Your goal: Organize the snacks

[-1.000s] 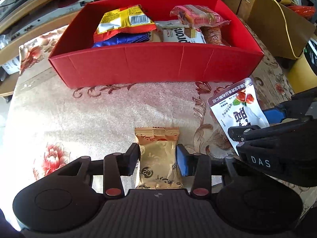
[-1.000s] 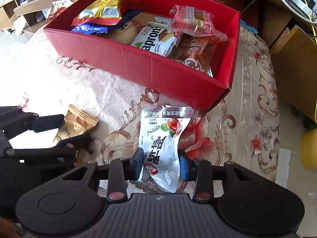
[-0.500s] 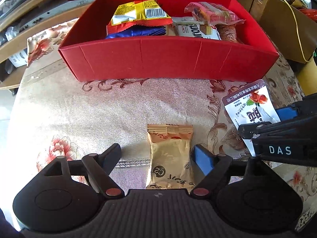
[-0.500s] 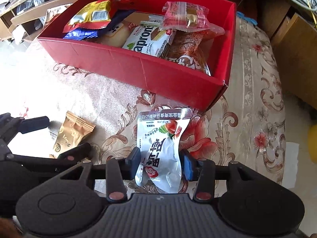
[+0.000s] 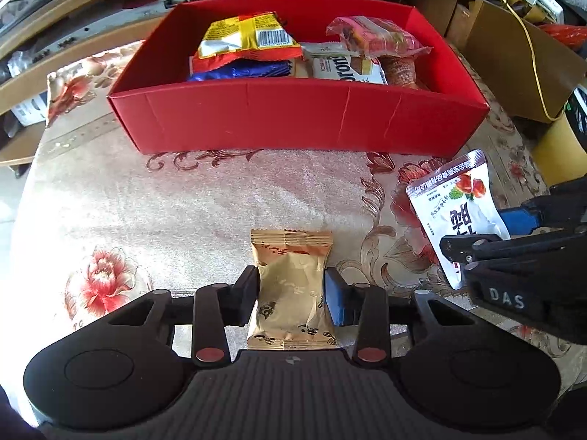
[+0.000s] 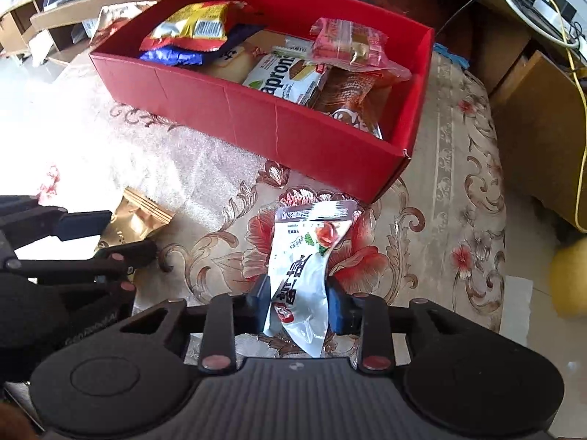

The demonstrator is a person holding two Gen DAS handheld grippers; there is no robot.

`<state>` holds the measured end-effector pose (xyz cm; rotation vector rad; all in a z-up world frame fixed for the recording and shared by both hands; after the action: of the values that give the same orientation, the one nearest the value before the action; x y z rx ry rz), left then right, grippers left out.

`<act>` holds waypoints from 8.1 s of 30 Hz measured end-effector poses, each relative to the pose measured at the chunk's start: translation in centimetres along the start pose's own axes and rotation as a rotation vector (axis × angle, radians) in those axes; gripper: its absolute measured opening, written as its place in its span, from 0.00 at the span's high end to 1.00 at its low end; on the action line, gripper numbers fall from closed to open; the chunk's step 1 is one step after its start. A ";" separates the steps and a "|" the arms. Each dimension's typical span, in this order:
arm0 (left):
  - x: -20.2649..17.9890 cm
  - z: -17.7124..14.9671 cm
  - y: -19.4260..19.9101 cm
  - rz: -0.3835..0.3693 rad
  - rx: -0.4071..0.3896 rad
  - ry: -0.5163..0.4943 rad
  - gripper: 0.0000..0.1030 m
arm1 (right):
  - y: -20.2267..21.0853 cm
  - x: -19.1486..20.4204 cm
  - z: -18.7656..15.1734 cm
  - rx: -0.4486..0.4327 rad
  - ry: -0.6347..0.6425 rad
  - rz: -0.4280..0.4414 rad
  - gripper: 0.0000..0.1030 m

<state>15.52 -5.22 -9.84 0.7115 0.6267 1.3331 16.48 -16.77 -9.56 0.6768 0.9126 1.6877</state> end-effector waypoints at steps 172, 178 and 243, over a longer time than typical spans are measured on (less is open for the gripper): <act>1.5 16.4 -2.5 0.106 -0.293 -0.041 0.31 | -1.5 -5.2 14.6 -0.312 -0.216 -0.019 0.48; 1.7 15.9 -0.9 0.118 -0.313 -0.032 0.24 | 0.1 -5.1 13.9 -0.324 -0.221 -0.026 0.45; 0.9 3.9 6.9 0.187 -0.286 0.015 0.00 | 7.3 -1.0 1.5 -0.276 -0.207 -0.032 0.35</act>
<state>14.20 -4.14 -2.06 0.5361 0.3766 1.5647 14.15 -18.45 -2.65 0.6315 0.5304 1.6415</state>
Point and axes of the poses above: each gripper's, at about its wrist camera, not at the fingertips, and y roughly against the way its jaws point, x to its left, z to its top, the point moved 8 cm from there along -y, roughly the way its jaws point, and after that the axes turned 15 degrees about -x, right-handed, at the moved point
